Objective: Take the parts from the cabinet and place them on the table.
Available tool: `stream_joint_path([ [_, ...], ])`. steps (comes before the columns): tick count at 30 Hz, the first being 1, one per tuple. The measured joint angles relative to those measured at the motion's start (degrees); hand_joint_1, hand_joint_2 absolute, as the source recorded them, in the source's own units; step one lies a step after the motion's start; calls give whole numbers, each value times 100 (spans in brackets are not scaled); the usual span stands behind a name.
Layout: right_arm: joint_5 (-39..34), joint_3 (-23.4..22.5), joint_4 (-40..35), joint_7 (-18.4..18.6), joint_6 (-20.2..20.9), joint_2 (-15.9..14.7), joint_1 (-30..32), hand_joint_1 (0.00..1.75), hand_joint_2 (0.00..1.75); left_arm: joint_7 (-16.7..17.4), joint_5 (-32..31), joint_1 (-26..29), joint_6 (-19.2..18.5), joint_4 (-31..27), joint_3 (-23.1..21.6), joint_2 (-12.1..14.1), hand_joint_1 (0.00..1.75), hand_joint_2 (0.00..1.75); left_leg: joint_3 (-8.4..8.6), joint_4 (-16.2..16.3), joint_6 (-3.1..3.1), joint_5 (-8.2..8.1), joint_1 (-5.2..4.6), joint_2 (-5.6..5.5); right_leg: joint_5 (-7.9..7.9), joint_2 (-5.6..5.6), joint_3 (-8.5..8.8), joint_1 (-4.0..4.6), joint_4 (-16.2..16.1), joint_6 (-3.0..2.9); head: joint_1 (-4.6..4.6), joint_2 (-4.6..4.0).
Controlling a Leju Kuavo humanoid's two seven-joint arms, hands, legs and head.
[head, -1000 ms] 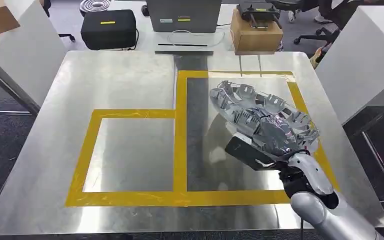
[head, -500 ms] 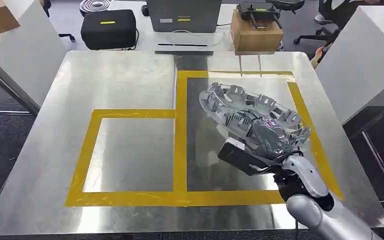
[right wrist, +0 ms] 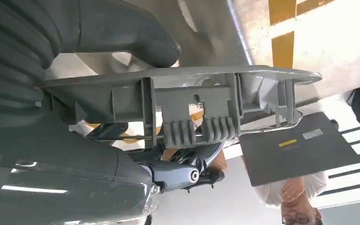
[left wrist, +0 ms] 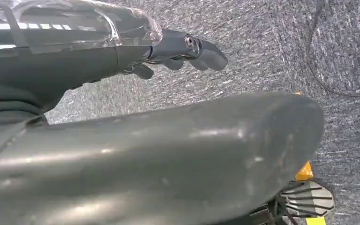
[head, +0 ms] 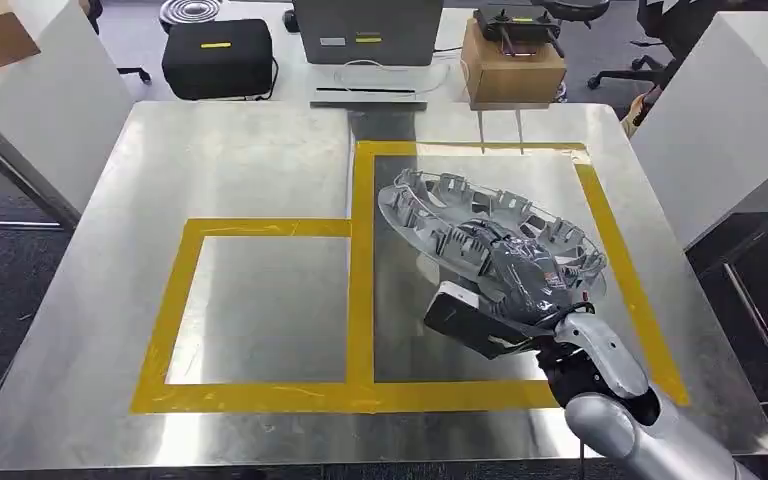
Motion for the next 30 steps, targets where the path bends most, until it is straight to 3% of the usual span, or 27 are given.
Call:
stream_joint_path([
  [21,-118,0,0,-2,20,0,-10,175,175,-63,-48,0,-24,0,-6,0,0,0,0,0,0,0,0,-18,0,-1,0,0,-1,0,0,0],
  [22,-118,0,0,-2,20,0,-10,0,175,-68,-52,0,-24,0,-9,0,0,175,0,0,0,0,0,-19,0,-1,0,0,-1,0,0,0],
  [27,-127,0,0,-2,17,0,-11,0,175,-66,-103,0,2,0,-83,2,0,175,0,0,0,0,-1,-29,0,-6,0,1,-1,0,0,0],
  [28,-127,0,0,-2,17,0,-11,0,175,-68,-103,0,2,0,-92,2,0,0,0,0,0,0,-1,-31,0,-6,0,1,-1,0,0,0],
  [30,-129,0,0,-2,15,0,-10,0,175,-114,-94,0,0,0,-98,2,0,0,0,0,0,0,-1,-34,0,-8,0,1,-1,0,2,0],
])
